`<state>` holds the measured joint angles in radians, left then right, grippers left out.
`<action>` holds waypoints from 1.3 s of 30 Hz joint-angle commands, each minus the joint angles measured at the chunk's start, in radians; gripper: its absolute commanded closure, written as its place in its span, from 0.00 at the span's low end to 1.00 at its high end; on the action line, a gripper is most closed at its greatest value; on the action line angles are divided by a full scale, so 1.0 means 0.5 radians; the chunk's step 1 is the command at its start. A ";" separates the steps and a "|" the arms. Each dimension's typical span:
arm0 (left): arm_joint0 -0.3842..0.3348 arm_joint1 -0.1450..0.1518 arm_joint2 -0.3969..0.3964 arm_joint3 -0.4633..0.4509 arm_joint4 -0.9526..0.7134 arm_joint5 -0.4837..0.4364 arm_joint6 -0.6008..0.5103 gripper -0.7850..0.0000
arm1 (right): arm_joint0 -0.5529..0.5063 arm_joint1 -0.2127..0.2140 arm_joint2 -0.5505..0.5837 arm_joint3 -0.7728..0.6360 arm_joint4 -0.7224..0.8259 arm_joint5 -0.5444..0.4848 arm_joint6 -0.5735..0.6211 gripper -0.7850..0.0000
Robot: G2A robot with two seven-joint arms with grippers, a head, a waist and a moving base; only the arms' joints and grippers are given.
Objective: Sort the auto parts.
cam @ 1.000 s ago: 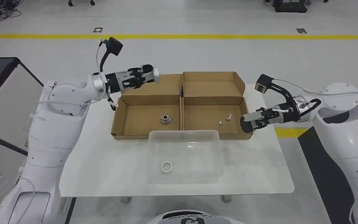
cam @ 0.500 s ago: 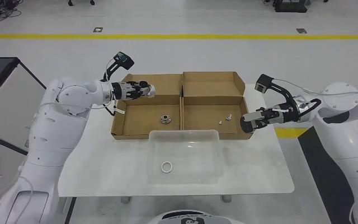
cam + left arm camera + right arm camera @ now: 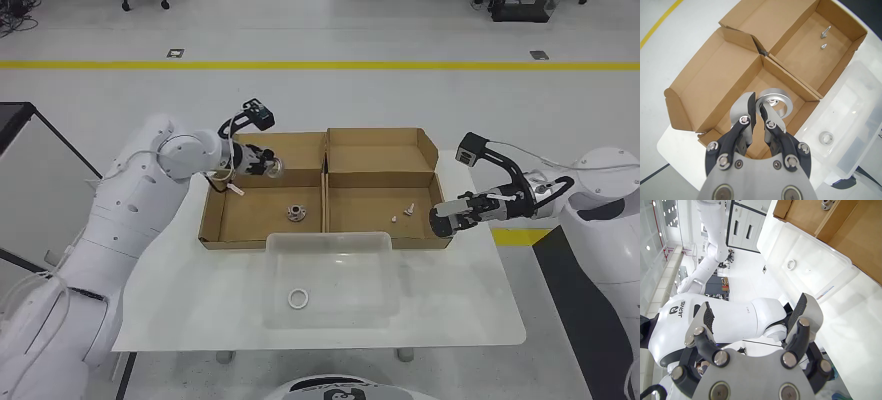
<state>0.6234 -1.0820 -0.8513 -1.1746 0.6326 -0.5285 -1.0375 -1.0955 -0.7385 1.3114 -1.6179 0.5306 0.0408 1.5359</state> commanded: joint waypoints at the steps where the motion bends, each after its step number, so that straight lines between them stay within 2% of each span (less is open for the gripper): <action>1: -0.034 -0.027 0.073 0.081 0.023 -0.013 0.022 1.00 | 0.000 0.000 0.000 0.000 0.000 0.000 0.000 0.00; 9: -0.110 -0.135 0.341 0.317 0.158 -0.075 0.046 1.00 | 0.000 0.000 0.000 0.000 0.000 0.000 0.000 0.00; 19: -0.168 -0.258 0.589 0.541 0.441 -0.088 0.139 1.00 | 0.000 0.000 0.000 0.000 0.000 0.000 0.000 0.00; 28: -0.220 -0.381 0.721 0.814 0.505 -0.095 0.221 1.00 | 0.000 0.000 0.000 0.000 0.000 0.000 0.000 0.00; 39: -0.262 -0.498 0.795 1.087 0.560 -0.116 0.342 1.00 | 0.000 0.000 0.000 0.000 0.000 0.000 0.000 0.00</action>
<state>0.4932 -1.3277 -0.4550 -0.6396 0.9135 -0.5846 -0.8696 -1.0955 -0.7385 1.3114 -1.6179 0.5306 0.0408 1.5359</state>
